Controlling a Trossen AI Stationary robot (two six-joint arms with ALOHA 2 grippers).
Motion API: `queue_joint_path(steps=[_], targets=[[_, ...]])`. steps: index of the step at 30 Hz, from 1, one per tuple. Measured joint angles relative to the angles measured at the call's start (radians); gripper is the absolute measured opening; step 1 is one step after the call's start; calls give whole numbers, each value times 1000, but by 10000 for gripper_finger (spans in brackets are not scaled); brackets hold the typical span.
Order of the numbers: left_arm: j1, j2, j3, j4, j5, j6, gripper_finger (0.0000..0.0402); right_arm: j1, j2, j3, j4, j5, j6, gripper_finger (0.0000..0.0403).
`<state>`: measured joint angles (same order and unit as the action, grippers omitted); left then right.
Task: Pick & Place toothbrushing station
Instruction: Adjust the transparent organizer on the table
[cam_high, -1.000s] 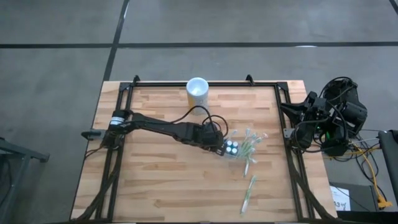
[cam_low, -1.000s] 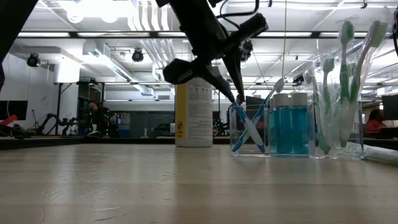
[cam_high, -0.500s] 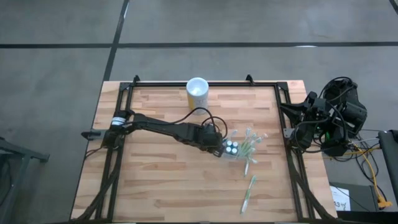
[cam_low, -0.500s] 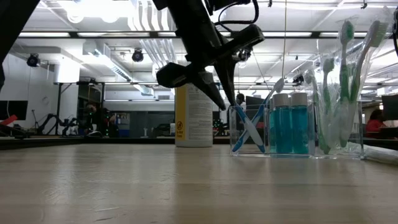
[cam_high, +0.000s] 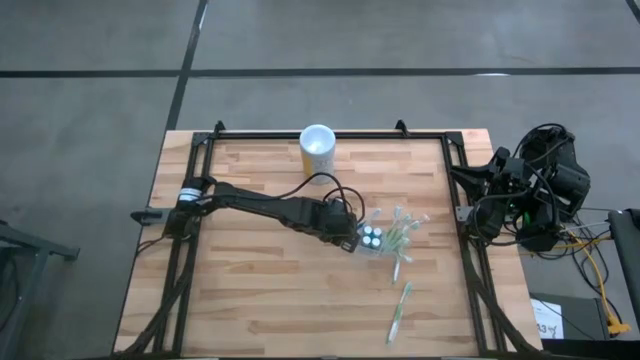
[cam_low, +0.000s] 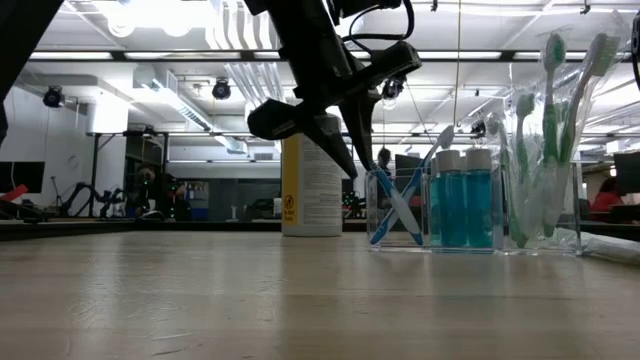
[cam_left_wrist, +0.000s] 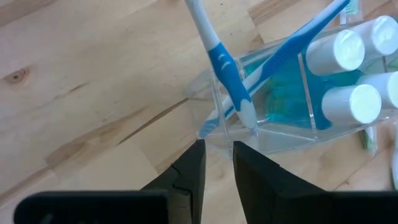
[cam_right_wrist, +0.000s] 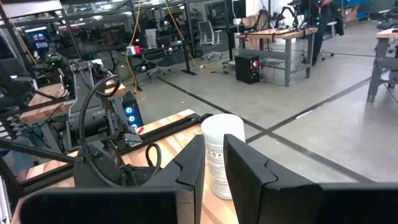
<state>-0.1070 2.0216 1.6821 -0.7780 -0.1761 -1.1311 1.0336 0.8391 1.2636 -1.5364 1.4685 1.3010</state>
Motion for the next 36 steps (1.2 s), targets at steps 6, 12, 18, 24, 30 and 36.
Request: queue_joint_path(steps=[6,12,18,24,30,36], targets=[[0,-8,0,-11,3,4,83,0,0,0,0,0,0,56],[3,-13,6,-71,3,4,83,0,0,-2,0,0,0,56],[3,-22,8,-155,6,-4,83,0,0,-9,0,0,0,56],[3,-43,6,-214,10,-3,83,0,0,-11,1,0,0,56],[3,-46,15,-354,21,-6,83,0,0,-13,1,0,0,56],[-4,-46,38,-360,22,-13,83,0,0,-14,1,0,4,56]])
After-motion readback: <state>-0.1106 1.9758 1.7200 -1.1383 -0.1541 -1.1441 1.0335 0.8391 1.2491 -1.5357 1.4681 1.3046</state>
